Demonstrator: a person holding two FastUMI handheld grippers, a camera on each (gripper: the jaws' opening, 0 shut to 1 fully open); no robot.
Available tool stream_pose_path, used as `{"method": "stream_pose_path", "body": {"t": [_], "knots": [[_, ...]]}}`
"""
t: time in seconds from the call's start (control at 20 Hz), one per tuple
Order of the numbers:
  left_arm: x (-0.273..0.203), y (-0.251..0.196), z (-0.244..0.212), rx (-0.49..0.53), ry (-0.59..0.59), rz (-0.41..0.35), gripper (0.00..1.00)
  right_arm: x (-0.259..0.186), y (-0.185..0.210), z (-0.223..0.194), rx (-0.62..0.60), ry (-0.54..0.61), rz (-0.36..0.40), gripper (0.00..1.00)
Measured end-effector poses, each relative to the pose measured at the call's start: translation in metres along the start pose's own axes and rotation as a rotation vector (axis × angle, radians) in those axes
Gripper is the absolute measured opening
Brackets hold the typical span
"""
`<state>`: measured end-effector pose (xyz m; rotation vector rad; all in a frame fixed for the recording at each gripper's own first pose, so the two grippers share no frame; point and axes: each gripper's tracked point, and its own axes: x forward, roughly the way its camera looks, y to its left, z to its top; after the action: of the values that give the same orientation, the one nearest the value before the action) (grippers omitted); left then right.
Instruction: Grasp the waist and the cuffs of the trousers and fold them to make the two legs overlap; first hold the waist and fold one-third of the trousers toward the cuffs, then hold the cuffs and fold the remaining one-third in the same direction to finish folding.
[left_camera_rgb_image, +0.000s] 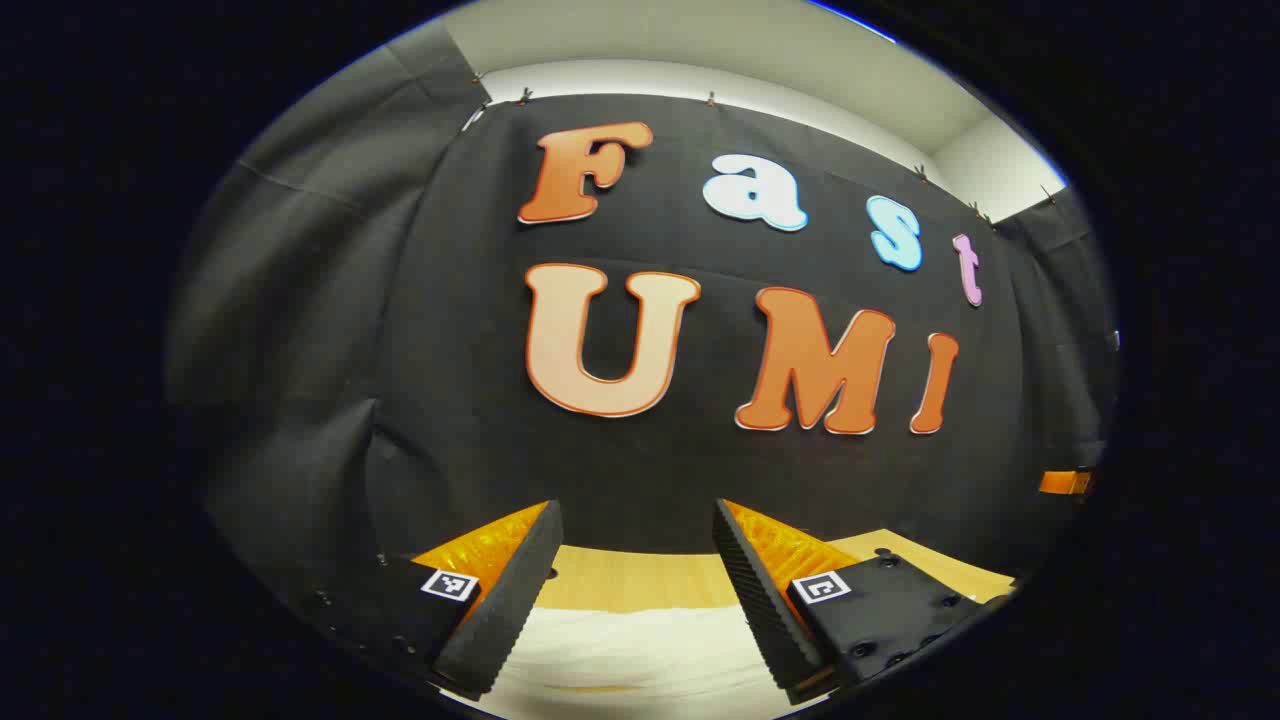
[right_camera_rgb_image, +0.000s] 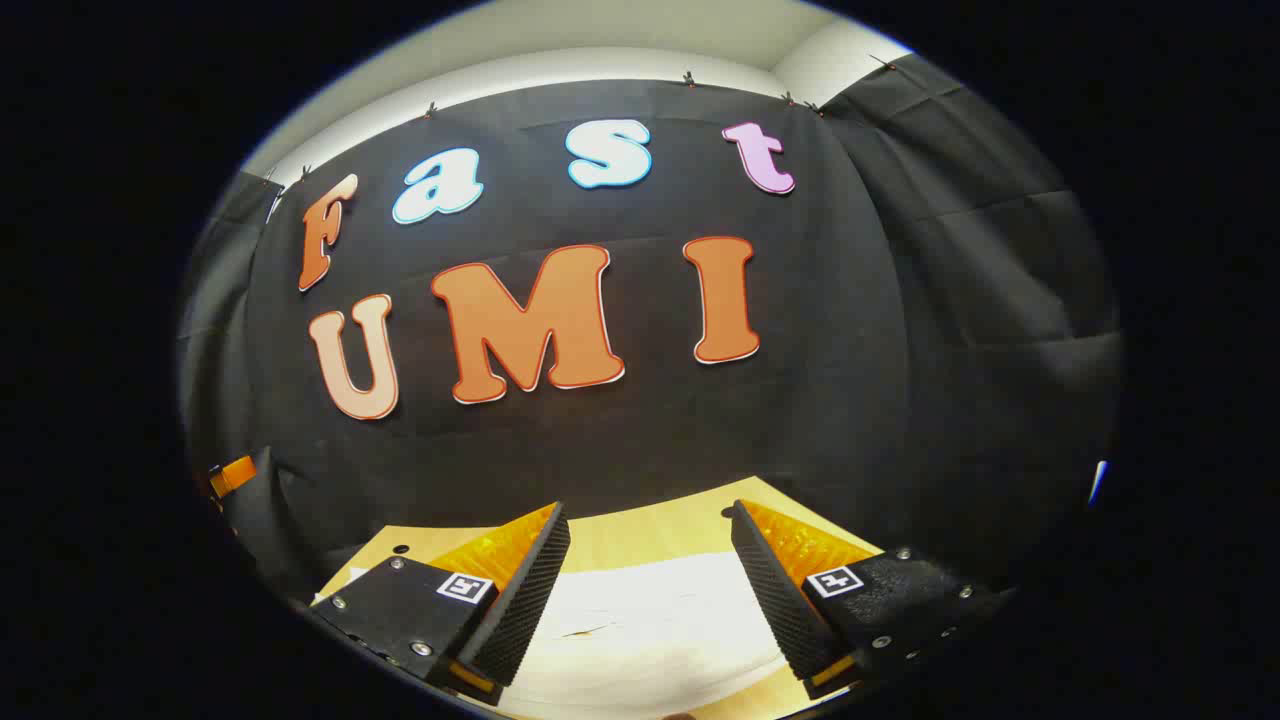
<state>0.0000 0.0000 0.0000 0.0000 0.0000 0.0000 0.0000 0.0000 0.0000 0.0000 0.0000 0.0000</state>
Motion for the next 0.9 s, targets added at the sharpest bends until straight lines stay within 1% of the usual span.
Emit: {"method": "stream_pose_path", "body": {"t": [0.05, 0.15, 0.25, 0.3, 0.35, 0.4, 0.45, 0.5, 0.65, 0.8, 0.85, 0.9], "knots": [[-0.003, 0.009, -0.006, -0.011, 0.009, 0.012, 0.98, 0.001, 0.004, -0.005, 0.0, 0.014, 0.004, 0.98], [-0.007, 0.018, -0.012, -0.014, 0.019, 0.027, 0.98, 0.005, 0.008, -0.015, -0.003, 0.04, 0.0, 0.98], [-0.007, 0.026, -0.014, 0.015, 0.026, 0.056, 0.98, 0.01, 0.011, -0.022, -0.005, 0.061, 0.012, 0.98], [-0.006, 0.025, -0.012, 0.012, 0.031, 0.061, 1.0, 0.013, 0.011, -0.024, -0.013, 0.07, 0.012, 0.98], [-0.004, 0.019, -0.007, -0.004, 0.025, 0.057, 0.98, 0.019, 0.009, -0.026, -0.022, 0.079, 0.015, 0.98], [-0.003, 0.015, 0.0, -0.016, 0.004, 0.061, 0.99, 0.024, 0.008, -0.028, -0.026, 0.09, 0.024, 0.98], [-0.001, 0.015, 0.004, -0.015, -0.01, 0.081, 1.0, 0.03, 0.009, -0.031, -0.026, 0.105, 0.034, 0.98], [0.003, 0.015, 0.004, -0.007, -0.015, 0.103, 0.98, 0.037, 0.009, -0.035, -0.028, 0.122, 0.039, 0.98], [0.01, 0.001, 0.007, 0.05, -0.015, 0.141, 0.98, 0.052, 0.014, -0.048, -0.101, 0.155, 0.081, 0.98], [0.013, -0.021, 0.013, 0.142, -0.035, 0.163, 0.98, 0.062, 0.019, -0.05, -0.187, 0.147, 0.14, 0.98], [0.013, -0.028, 0.013, 0.164, -0.031, 0.165, 0.94, 0.063, 0.02, -0.051, -0.19, 0.146, 0.158, 0.98], [0.014, -0.035, 0.009, 0.175, -0.029, 0.165, 0.98, 0.067, 0.021, -0.053, -0.184, 0.152, 0.176, 0.98]]}}
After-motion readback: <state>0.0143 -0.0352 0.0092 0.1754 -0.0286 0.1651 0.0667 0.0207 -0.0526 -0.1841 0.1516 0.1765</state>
